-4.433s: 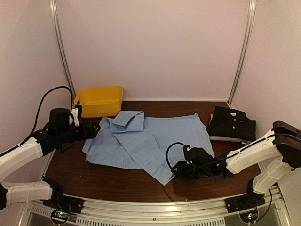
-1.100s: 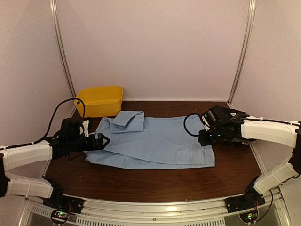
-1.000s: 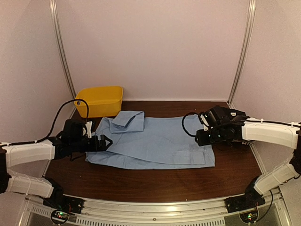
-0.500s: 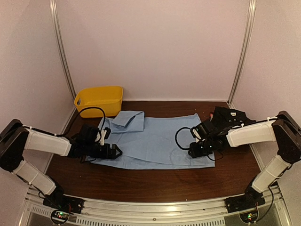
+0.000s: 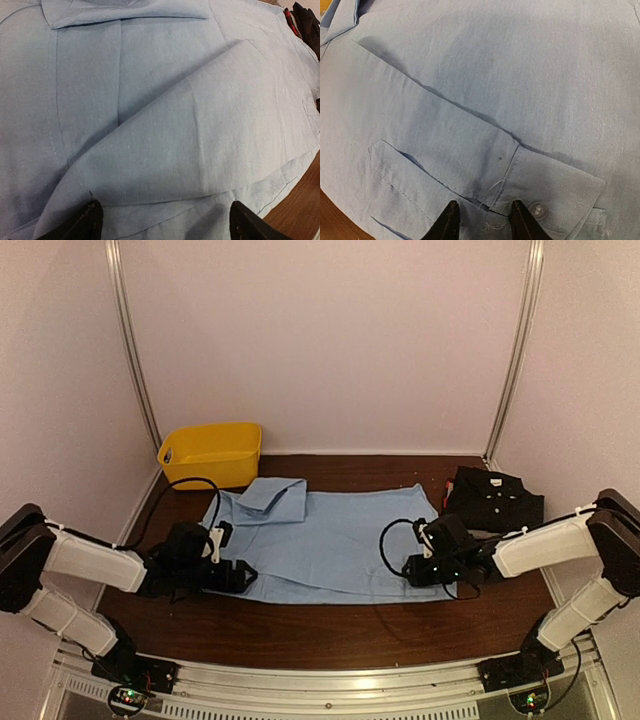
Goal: Fold and stack the long sleeve shirts
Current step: Move the 1/3-folded shirt to the center of the board.
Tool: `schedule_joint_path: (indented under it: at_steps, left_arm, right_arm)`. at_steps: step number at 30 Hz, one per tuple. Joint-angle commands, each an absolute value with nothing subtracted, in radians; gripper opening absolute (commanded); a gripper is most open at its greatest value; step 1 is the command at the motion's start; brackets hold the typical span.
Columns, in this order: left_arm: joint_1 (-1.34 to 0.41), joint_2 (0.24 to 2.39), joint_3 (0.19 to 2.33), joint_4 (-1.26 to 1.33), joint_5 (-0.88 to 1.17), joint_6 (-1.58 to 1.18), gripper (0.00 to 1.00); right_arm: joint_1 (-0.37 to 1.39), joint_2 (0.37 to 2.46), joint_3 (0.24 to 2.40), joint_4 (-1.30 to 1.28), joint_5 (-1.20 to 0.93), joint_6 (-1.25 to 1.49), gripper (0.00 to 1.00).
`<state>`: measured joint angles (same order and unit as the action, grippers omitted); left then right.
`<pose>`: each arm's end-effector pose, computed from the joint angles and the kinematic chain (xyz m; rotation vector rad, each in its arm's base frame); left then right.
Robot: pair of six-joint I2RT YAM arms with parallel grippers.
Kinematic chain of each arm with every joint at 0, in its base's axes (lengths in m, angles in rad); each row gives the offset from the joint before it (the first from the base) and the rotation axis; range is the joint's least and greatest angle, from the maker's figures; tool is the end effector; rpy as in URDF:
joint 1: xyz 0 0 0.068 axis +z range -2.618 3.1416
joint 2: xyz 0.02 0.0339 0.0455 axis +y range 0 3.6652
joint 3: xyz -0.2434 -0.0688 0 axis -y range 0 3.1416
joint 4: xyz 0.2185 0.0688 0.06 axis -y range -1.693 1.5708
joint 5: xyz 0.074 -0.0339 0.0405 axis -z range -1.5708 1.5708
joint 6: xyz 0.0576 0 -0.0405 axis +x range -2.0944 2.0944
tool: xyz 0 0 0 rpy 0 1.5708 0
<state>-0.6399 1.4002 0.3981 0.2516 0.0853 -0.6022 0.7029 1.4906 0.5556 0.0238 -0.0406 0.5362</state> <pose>0.1920 -0.1490 0.1120 0.0909 2.4293 -0.6993 0.1962 0.1693 0.1120 -0.2320 2.5617 0.5538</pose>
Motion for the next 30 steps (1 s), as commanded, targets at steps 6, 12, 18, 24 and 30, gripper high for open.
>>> schedule_joint_path:
  at_steps: [6,12,18,24,30]
  left_arm:
    - [-0.78,1.201,0.228,0.048,-0.061,-0.782,0.88]
    - [-0.865,1.025,0.174,-0.077,-0.094,-0.904,0.88]
    - [-0.916,0.815,0.207,-0.207,-0.16,-0.925,0.87]
    - [-0.914,0.765,0.35,-0.255,-0.321,-0.829,0.94]
    - [-0.891,0.99,0.556,-0.242,-0.418,-0.648,0.98]
  right_arm:
    - [0.858,1.397,0.391,-0.149,0.013,0.727,0.36]
    - [0.998,1.312,0.367,-0.236,0.064,0.866,0.37]
    - [1.022,1.24,0.407,-0.35,0.137,0.873,0.38]
    - [1.014,1.259,0.577,-0.457,0.225,0.792,0.41]
    - [0.987,1.347,0.72,-0.501,0.267,0.698,0.42]
